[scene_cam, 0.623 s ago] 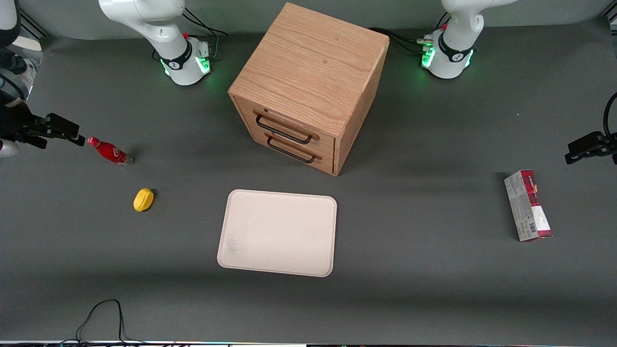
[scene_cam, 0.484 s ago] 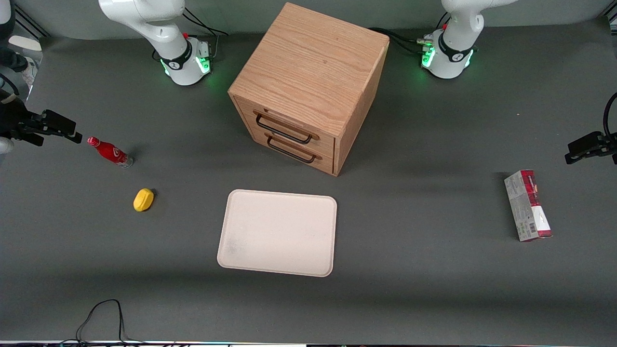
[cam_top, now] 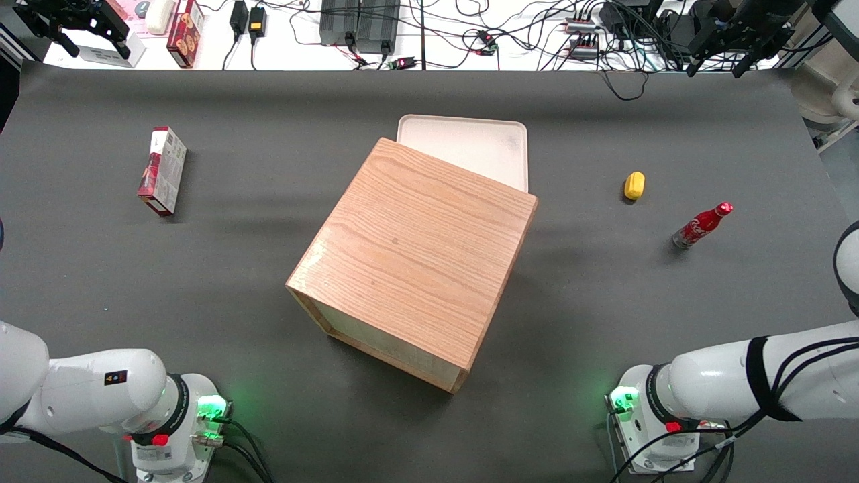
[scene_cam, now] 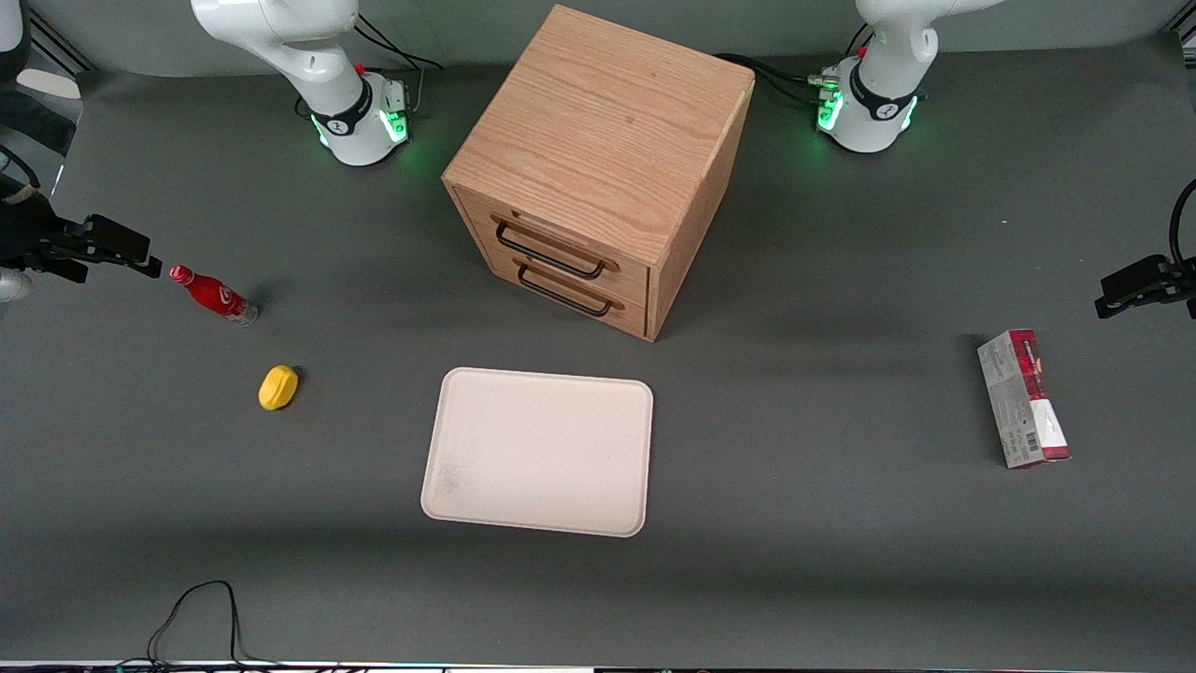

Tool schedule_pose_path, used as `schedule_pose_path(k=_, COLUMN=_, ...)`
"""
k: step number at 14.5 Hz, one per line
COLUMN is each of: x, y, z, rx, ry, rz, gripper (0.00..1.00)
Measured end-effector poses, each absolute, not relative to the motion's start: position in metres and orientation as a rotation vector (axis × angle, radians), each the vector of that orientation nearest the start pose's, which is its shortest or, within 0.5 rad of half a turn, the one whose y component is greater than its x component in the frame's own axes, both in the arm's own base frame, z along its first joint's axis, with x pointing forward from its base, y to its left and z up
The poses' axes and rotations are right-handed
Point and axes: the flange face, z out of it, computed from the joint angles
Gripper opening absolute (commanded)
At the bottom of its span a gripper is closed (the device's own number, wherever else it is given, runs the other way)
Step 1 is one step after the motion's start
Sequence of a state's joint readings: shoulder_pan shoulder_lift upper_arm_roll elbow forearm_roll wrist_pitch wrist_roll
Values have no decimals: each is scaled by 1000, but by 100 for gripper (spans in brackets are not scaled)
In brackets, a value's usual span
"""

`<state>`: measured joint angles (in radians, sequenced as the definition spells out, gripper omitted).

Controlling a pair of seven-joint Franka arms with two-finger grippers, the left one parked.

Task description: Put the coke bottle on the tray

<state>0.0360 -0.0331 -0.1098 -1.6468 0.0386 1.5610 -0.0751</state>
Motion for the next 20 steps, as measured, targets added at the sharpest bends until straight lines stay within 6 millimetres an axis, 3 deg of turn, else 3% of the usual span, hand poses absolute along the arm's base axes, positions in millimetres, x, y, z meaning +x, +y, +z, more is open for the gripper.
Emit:
schedule_pose_path(k=9, x=537, y=-45, z=604, rx=-3091, ry=13, rz=116, gripper=100)
schedule_pose_path(k=11, x=531, y=-67, z=603, rx=-3083, ry=-4, rz=150, gripper=100)
schedule_pose_path(k=16, x=496, y=-163, z=610, rx=-3114, ry=-10, rz=218, gripper=100)
schedule_pose_path(k=20, x=478, y=-174, z=617, rx=-3122, ry=-8, rz=208, gripper=100)
